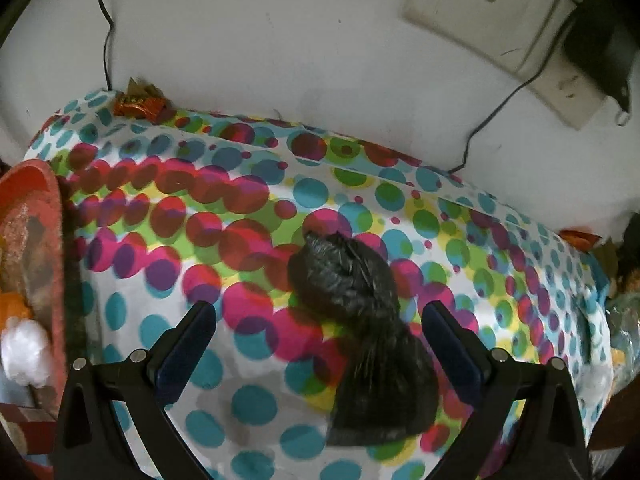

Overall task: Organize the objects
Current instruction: 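Grasp the black plastic bag with the left gripper while the right gripper holds the brown box, then carry the black bag with the left gripper onto the tray and release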

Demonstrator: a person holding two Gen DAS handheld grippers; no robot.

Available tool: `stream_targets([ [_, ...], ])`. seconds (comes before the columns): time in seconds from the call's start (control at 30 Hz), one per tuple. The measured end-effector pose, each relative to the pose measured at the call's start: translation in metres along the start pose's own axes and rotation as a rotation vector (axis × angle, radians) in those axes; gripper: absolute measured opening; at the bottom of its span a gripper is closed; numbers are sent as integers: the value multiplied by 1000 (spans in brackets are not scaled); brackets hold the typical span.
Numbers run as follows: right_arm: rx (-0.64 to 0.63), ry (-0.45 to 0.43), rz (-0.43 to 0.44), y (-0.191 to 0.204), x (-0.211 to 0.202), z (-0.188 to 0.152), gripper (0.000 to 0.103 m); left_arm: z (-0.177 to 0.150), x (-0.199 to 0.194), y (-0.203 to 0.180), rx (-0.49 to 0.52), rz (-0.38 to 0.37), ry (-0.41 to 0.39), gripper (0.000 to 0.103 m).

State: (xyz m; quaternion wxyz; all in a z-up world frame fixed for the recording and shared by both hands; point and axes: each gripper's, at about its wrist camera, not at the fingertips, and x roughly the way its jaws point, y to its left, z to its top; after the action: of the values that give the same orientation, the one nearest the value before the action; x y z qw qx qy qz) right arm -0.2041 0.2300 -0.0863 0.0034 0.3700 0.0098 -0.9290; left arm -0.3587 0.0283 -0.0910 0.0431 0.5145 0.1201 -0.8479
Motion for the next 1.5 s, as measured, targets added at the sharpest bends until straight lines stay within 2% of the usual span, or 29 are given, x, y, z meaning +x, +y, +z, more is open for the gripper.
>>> stream_targets([
  [0.07,9,4,10,-2,1,0,46,1,4,-2,-12,-6,-2,97],
  [0.13,13,5,17,-3,1,0,46,0,8,-3,-20,-34,-5,87],
  [0.17,11,8,20,-3,2,0,46,0,9,-4,-18,-29,-5,79],
  [0.2,11,10,21,-3,2,0,46,0,9,-6,-9,-14,-15,77],
  [0.3,10,14,25,-3,2,0,46,-1,10,-12,31,-1,-31,56],
  [0.4,15,14,24,-4,3,0,46,-2,10,-16,61,-3,-33,45],
  [0.53,26,23,20,-5,5,0,46,-5,8,-17,72,-41,-28,32],
  [0.87,36,6,-3,-7,2,-1,46,-35,-27,-13,183,-25,-75,29],
  [0.97,37,2,-14,-7,1,-1,46,-27,-35,-9,211,-17,-92,29],
  [1.17,44,-4,-29,-8,-1,-1,46,-39,-49,-9,242,-22,-93,29],
  [1.5,57,-8,-40,-10,0,-2,46,-64,-87,2,318,-21,-140,29],
])
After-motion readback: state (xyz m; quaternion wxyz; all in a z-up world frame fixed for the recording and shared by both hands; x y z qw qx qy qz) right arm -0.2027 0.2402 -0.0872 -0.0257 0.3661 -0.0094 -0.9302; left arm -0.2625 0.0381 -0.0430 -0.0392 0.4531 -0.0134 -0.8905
